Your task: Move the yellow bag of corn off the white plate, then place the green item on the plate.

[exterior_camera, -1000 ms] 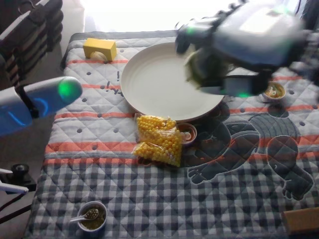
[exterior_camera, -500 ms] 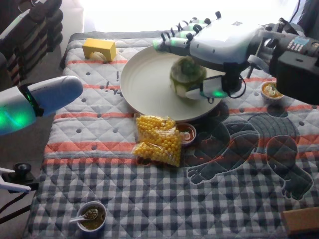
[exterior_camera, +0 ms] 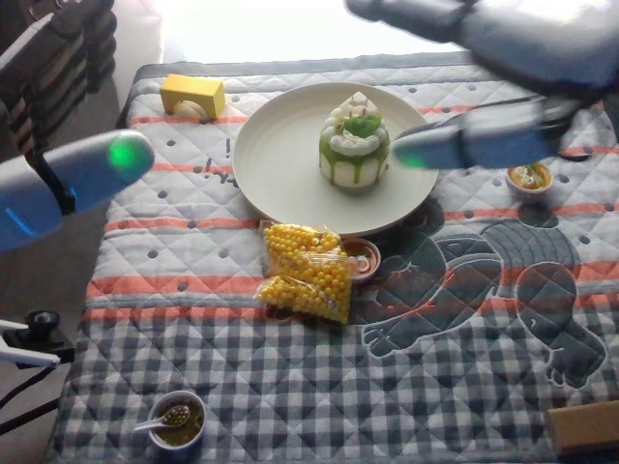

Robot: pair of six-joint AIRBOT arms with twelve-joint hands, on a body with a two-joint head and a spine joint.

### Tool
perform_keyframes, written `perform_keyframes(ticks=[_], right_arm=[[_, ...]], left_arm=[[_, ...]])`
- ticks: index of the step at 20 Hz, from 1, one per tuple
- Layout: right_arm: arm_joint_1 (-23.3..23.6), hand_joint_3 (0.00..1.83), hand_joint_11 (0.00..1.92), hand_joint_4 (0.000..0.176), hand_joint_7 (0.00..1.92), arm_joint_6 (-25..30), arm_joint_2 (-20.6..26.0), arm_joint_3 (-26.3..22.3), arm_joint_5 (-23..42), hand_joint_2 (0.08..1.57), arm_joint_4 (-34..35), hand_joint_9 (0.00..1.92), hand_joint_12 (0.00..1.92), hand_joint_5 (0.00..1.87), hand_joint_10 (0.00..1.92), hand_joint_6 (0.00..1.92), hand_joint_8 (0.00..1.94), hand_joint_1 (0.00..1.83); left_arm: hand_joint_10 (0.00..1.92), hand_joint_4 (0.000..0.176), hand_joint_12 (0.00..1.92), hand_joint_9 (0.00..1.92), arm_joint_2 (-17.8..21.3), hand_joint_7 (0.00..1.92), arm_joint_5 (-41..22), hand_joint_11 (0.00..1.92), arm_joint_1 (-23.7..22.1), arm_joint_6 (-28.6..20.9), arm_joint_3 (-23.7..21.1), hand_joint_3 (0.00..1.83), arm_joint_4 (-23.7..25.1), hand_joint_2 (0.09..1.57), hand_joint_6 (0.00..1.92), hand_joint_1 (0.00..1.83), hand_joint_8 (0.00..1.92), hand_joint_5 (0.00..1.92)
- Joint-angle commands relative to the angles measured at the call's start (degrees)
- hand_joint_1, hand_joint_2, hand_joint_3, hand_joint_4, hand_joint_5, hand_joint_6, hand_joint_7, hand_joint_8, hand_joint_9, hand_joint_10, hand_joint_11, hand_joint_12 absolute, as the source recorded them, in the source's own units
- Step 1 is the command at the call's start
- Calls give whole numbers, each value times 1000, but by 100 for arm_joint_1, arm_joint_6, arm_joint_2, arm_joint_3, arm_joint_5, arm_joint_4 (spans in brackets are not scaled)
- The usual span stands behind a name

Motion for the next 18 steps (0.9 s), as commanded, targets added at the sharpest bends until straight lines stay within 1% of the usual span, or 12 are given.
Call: perform_keyframes(ticks=[1,2,4,6,7,8,9,10,11,12,14,18], right_arm=[[-36,0,0,154,0,2,115,-155,942,1082,-39,0,0,0,0,0,0,349],[-174,13,0,106,0,2,366,-327,1132,1121,-35,0,0,0,0,0,0,328],[-434,2,0,94,0,2,746,-595,1504,1098,24,0,0,0,0,0,0,250],[-750,1,0,132,0,1,1108,-844,1941,1097,139,0,0,0,0,0,0,289],[-855,0,0,132,0,1,1204,-914,2096,1081,225,0,0,0,0,0,0,315],[-976,0,0,140,0,1,1315,-995,2307,1069,339,0,0,0,0,0,0,337],[-1099,0,0,144,0,1,1449,-1086,2562,1077,456,0,0,0,0,0,0,347],[-1249,3,0,98,0,0,1537,-1169,2832,1094,580,0,0,0,0,0,0,359],[-1480,0,0,93,0,0,1624,-1261,3141,1089,735,0,0,0,0,0,0,375],[-1604,0,0,108,0,0,1662,-1305,3273,1077,811,0,0,0,0,0,0,388],[-1983,0,0,124,0,0,1707,-1388,3759,1059,1022,0,0,0,0,0,0,373],[-2421,0,0,152,0,0,1761,-1524,4419,1056,1282,0,0,0,0,0,0,351]], left_arm=[[0,79,0,0,17,0,-813,0,-67,-58,21,0,-27,1055,0,633,0,0],[0,86,0,0,25,0,-827,0,-67,-58,20,0,-34,1051,0,564,0,0],[0,100,0,0,58,0,-883,0,-67,-64,11,0,-78,1052,0,527,0,0],[0,97,0,0,130,0,-988,0,-67,-74,-18,0,-109,1048,0,528,0,0],[0,106,0,0,165,0,-1033,0,-67,-74,-37,0,-128,1047,0,511,0,0],[0,83,0,0,229,0,-1081,0,-67,-90,-68,0,-150,1055,0,477,0,0],[0,89,0,0,339,0,-1175,0,-67,-120,-108,0,-162,1054,0,464,0,0],[0,92,0,0,376,0,-1283,0,-62,-120,-139,0,-192,1058,0,450,0,0],[0,124,0,0,381,0,-1366,0,-59,-119,-160,0,-214,1047,0,466,0,0],[0,151,0,0,381,0,-1386,0,-58,-119,-167,3,-216,1064,0,453,0,0],[0,139,0,0,374,0,-1424,0,-39,-118,-179,17,-246,1099,0,434,0,0],[0,176,0,0,373,0,-1596,0,5,-119,-197,19,-299,1116,0,379,0,0]])
